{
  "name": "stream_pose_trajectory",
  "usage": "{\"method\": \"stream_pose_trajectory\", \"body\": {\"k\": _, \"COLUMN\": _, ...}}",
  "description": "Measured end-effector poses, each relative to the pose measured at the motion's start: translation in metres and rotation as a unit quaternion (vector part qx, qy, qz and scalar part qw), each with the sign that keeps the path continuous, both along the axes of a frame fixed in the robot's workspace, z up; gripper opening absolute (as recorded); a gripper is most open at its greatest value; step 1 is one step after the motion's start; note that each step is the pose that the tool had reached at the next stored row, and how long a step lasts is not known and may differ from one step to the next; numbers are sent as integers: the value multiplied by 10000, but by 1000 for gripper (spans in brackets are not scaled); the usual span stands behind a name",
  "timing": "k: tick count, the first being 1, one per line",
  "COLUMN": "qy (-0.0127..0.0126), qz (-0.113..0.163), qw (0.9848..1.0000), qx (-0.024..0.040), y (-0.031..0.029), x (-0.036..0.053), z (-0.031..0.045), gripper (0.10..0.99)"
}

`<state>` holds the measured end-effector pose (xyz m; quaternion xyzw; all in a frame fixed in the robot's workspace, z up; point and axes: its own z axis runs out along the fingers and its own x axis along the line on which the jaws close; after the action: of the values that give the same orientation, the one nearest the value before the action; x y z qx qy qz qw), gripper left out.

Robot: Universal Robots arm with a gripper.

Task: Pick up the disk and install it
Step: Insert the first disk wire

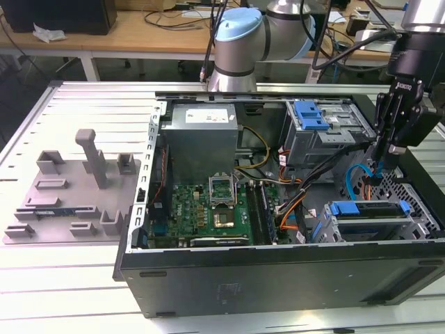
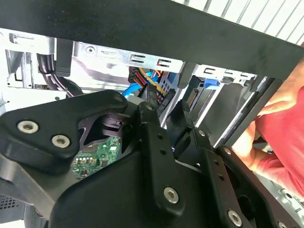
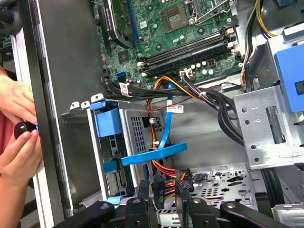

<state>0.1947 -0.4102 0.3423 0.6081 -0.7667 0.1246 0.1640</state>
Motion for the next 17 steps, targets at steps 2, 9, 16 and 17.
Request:
{"method": "stream_pose_trajectory", "body": {"k": 2, "qy": -12, "qz": 0, "qw": 10000, "qx": -30, "y": 5, "x": 0, "z": 1, "gripper": 357}}
{"method": "stream_pose_trajectory", "body": {"k": 9, "qy": -65, "qz": 0, "qw": 9998, "qx": -174, "y": 52, "x": -24, "z": -18, "gripper": 357}}
{"method": "stream_pose_trajectory", "body": {"k": 16, "qy": -68, "qz": 6, "qw": 9997, "qx": -220, "y": 79, "x": -26, "z": -20, "gripper": 357}}
{"method": "stream_pose_trajectory", "body": {"k": 17, "qy": -68, "qz": 8, "qw": 9997, "qx": -219, "y": 78, "x": -26, "z": -24, "gripper": 357}}
